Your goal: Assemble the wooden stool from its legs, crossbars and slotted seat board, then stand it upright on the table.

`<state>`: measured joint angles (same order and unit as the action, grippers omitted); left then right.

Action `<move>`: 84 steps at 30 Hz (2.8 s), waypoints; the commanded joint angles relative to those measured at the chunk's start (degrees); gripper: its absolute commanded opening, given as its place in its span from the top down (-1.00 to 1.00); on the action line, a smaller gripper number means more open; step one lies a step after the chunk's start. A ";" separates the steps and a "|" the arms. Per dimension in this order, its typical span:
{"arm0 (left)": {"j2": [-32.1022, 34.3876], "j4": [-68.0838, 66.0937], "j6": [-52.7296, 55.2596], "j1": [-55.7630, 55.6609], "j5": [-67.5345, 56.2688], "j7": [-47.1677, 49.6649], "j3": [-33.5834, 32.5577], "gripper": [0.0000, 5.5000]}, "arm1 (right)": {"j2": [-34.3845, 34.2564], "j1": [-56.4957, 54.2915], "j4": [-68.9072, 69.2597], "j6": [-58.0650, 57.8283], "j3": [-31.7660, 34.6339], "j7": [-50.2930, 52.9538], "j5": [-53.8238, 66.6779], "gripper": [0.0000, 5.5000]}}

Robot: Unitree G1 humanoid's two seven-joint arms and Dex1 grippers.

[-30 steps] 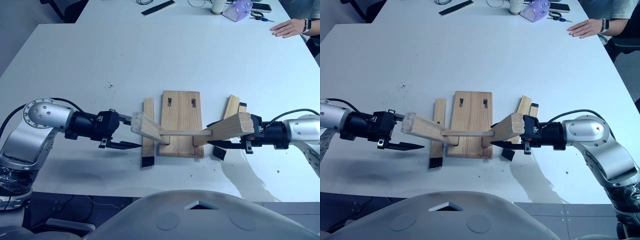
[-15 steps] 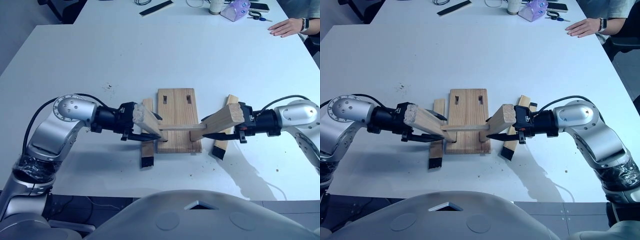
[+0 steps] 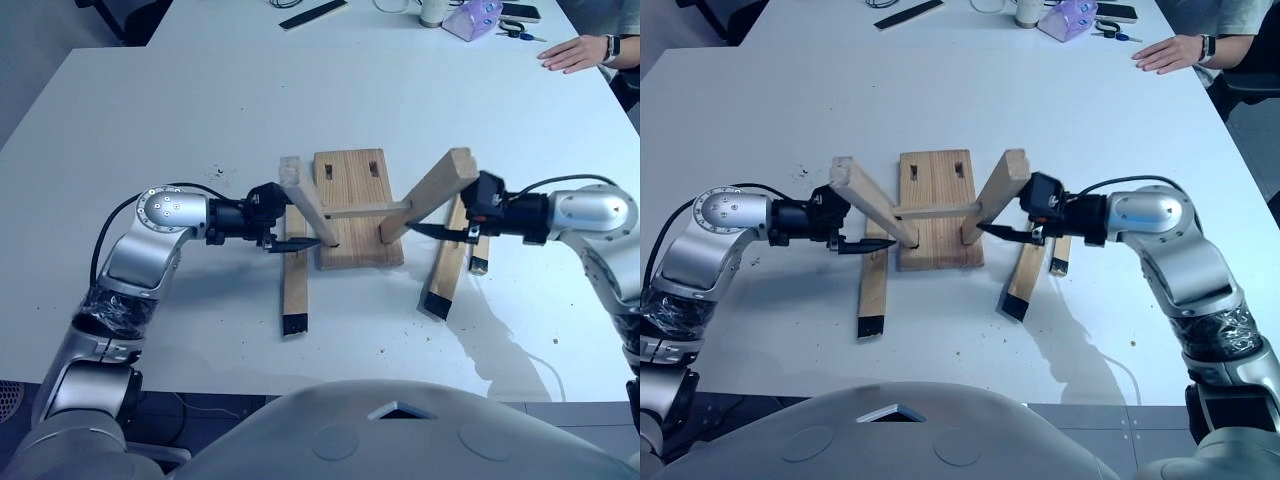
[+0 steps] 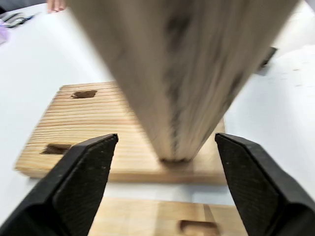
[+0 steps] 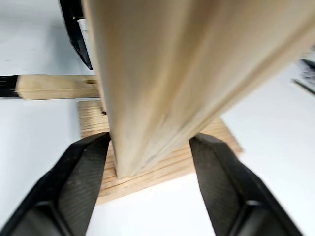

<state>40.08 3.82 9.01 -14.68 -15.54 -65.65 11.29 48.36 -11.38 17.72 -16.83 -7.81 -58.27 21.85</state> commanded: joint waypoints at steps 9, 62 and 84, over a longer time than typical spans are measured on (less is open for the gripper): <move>2.26 0.99 -6.14 9.50 5.19 1.81 0.01 -0.45 | 5.23 10.73 3.56 0.08 4.16 -4.59 -1.29 -0.08; -9.74 6.10 2.87 5.57 8.02 19.59 9.89 -0.45 | 2.41 25.46 8.01 1.09 -1.14 -1.61 -6.52 -0.08; -16.30 -20.98 -10.12 -20.01 13.91 18.62 7.24 -0.45 | -4.95 15.70 -8.90 5.03 -4.95 5.98 -16.36 -0.08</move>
<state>23.61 -6.33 5.76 -29.44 -4.76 -48.19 19.68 43.95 3.80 8.86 -11.78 -11.46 -52.89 7.18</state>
